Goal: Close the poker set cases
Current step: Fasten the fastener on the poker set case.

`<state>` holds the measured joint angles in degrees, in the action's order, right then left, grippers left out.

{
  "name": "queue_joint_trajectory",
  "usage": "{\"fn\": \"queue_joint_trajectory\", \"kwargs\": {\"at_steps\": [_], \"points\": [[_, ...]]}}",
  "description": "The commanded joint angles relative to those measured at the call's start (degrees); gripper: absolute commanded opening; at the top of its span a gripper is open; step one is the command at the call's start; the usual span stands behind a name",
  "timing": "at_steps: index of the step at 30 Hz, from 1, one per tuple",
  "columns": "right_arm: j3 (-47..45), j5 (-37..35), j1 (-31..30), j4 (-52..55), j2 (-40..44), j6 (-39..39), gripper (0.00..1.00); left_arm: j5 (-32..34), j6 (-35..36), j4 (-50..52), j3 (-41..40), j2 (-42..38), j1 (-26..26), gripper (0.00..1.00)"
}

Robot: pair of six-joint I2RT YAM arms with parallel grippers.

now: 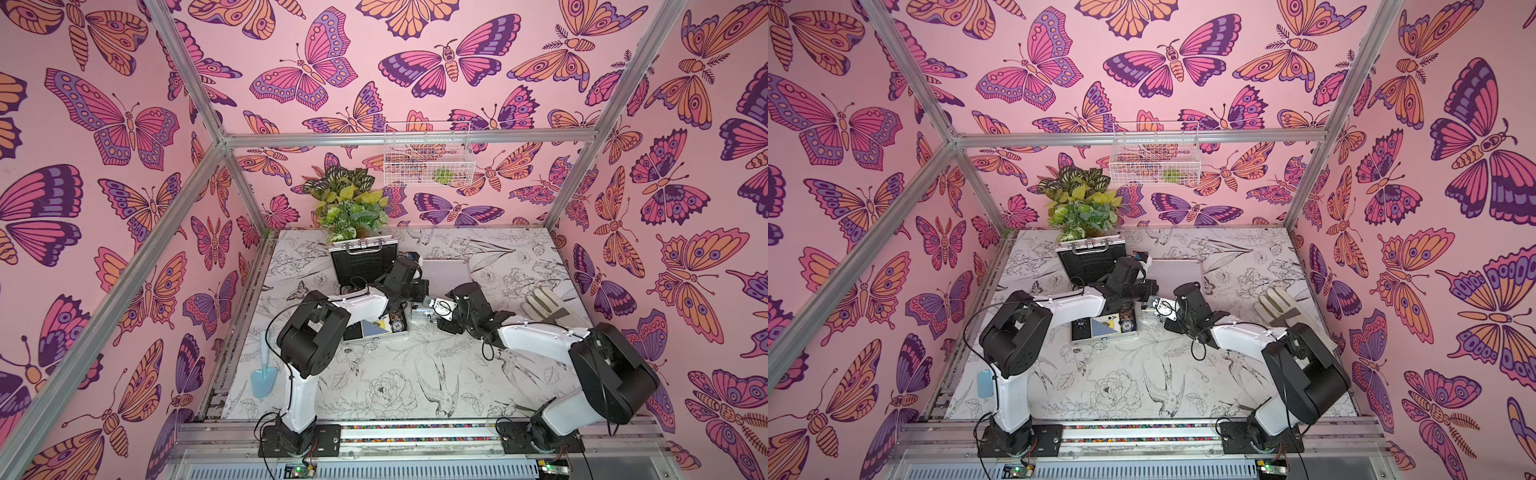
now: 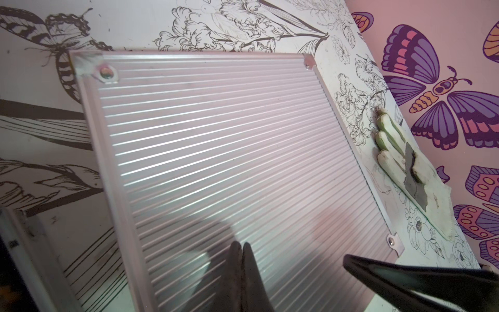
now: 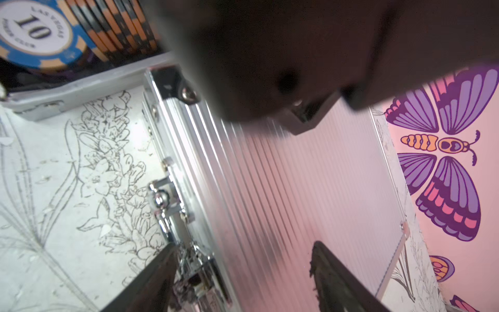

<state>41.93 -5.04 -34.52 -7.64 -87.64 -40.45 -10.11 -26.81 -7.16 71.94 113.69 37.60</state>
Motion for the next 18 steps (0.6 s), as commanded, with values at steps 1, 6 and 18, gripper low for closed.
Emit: {"fn": "queue_joint_trajectory", "kwargs": {"at_steps": [1, 6, 18], "points": [[-0.6, -1.4, 0.36, 4.24, 0.32, 1.33, 0.79, 0.79, 0.62, 14.58, -4.27, 3.41, 0.01, 0.0], [-0.17, -1.81, 0.09, 3.86, -0.83, 1.42, 0.79, 0.7, 0.62, 14.55, -4.35, 3.48, 0.01, 0.0], [-0.47, -6.25, -0.68, -1.41, -5.21, 1.5, 0.83, 0.61, 0.53, 14.34, -4.45, 3.4, -0.07, 0.0]]}}
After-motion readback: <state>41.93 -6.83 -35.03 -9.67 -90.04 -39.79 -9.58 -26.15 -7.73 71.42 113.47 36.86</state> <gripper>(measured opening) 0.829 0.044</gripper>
